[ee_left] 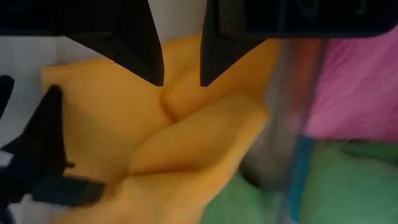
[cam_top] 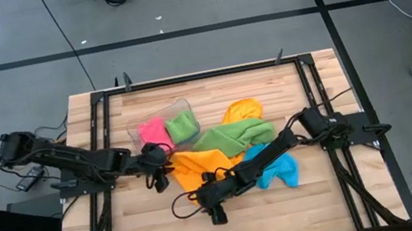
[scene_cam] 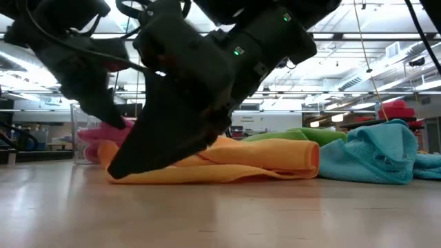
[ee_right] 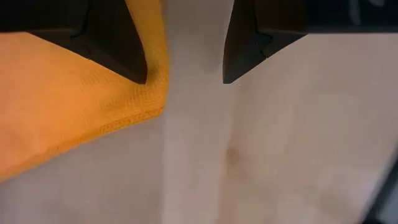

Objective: Fold microfiber towels
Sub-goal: Fold the bottom yellow microfiber towel

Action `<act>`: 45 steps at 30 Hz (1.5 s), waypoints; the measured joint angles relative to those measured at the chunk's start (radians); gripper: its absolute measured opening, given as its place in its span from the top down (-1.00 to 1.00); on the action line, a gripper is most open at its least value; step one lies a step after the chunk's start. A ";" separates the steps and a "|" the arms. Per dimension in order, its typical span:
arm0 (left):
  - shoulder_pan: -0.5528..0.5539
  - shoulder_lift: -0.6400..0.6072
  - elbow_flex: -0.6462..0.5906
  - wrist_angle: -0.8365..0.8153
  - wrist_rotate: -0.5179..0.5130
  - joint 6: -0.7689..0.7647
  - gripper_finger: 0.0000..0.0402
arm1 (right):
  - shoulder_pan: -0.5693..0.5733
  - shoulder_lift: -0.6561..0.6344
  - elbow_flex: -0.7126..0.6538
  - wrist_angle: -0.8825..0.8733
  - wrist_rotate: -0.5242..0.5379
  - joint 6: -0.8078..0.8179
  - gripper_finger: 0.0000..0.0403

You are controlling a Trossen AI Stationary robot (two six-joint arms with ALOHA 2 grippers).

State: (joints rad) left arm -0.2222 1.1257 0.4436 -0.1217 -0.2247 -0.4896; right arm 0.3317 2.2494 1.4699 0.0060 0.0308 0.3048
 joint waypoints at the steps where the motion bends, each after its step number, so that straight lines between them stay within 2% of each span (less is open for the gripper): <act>1: 0.000 -0.020 -0.004 -0.020 0.011 0.023 0.45 | 0.000 -0.001 -0.002 -0.004 -0.033 0.010 -0.09; 7: -0.017 -0.083 0.006 0.010 0.041 0.139 0.39 | 0.028 -0.006 -0.003 -0.049 -0.216 0.032 -0.09; 13: -0.057 -0.137 0.016 0.030 0.093 0.212 0.30 | 0.080 -0.017 -0.004 -0.105 -0.455 0.034 -0.09; 16: -0.078 -0.138 0.017 0.054 0.095 0.214 0.30 | 0.098 -0.046 -0.007 -0.164 -0.518 0.033 -0.09; 18: -0.090 -0.140 0.015 0.063 0.095 0.214 0.32 | 0.102 -0.076 -0.007 -0.216 -0.485 0.014 -0.09; 21: -0.106 -0.139 0.016 0.088 0.096 0.225 0.35 | 0.104 -0.136 -0.007 -0.258 -0.386 -0.011 -0.09; 25: -0.138 -0.139 0.016 0.141 0.095 0.315 0.40 | 0.103 -0.226 -0.006 -0.317 -0.241 -0.060 -0.09; 30: -0.165 -0.138 0.016 0.182 0.089 0.329 0.41 | 0.103 -0.319 -0.005 -0.398 -0.083 -0.108 -0.09; 39: -0.177 -0.093 0.014 0.186 0.086 0.249 0.31 | 0.094 -0.353 -0.006 -0.441 -0.018 -0.153 -0.09; 45: -0.206 0.030 0.015 0.288 0.088 0.233 0.27 | 0.078 -0.291 -0.011 -0.456 0.003 -0.155 -0.09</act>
State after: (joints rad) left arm -0.4281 1.1558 0.4584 0.1662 -0.1364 -0.2568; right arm 0.4094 1.9580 1.4593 -0.4504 0.0341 0.1497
